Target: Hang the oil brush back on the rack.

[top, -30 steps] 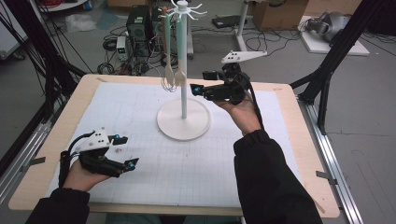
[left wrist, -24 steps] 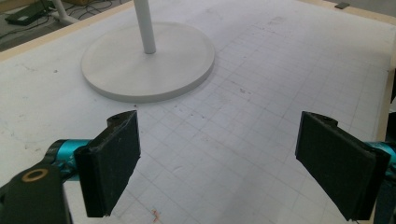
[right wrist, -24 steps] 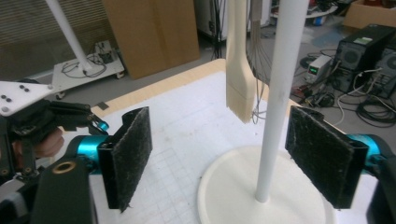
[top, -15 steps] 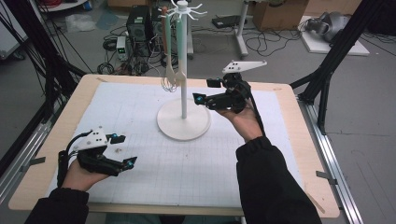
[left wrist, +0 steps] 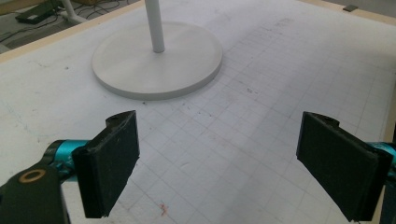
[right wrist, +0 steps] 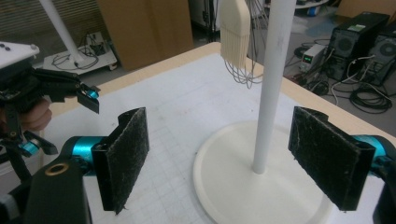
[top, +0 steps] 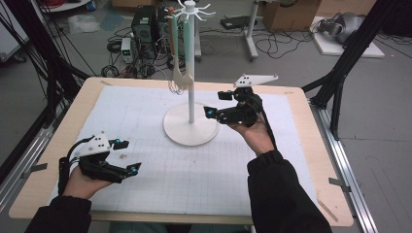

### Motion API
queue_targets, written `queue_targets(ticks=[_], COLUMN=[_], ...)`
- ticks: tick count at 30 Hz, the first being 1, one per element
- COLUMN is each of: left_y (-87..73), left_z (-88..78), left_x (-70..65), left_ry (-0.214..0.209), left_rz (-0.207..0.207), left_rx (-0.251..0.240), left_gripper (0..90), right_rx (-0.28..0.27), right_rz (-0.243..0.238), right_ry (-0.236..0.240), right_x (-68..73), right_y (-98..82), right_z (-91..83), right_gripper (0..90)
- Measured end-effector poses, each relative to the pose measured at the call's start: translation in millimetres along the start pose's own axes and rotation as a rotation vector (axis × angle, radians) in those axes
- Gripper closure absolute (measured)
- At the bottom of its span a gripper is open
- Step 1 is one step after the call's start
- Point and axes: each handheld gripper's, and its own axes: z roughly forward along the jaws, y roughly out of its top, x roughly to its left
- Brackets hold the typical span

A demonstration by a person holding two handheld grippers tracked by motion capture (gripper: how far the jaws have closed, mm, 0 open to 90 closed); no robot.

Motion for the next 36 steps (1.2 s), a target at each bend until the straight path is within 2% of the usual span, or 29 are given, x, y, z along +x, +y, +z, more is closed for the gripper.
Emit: queue_targets(ticks=[8,13,16,36], left_y=[0.9,0.1,-0.7,-3.9], left_z=[2.2,1.4,-0.1,-3.6], left_x=[2.1,2.4,2.7,3.9], left_ry=[-0.002,0.004,0.013,0.026], left_rz=[0.001,-0.006,-0.006,-0.019], left_rx=[0.000,-0.004,0.000,-0.003], left_gripper=[13.7,13.7,13.7,13.6], right_rx=[-0.005,-0.004,0.002,0.007], right_rz=[0.003,0.018,0.009,0.024], right_ry=[-0.002,-0.005,-0.009,-0.021], right_x=[4.6,3.4,3.0,4.3], right_y=[-14.9,-24.3,-29.2,-59.2], right_z=[-5.4,-7.3,-7.8,-18.1], right_gripper=[19.2,18.9,19.0,19.0])
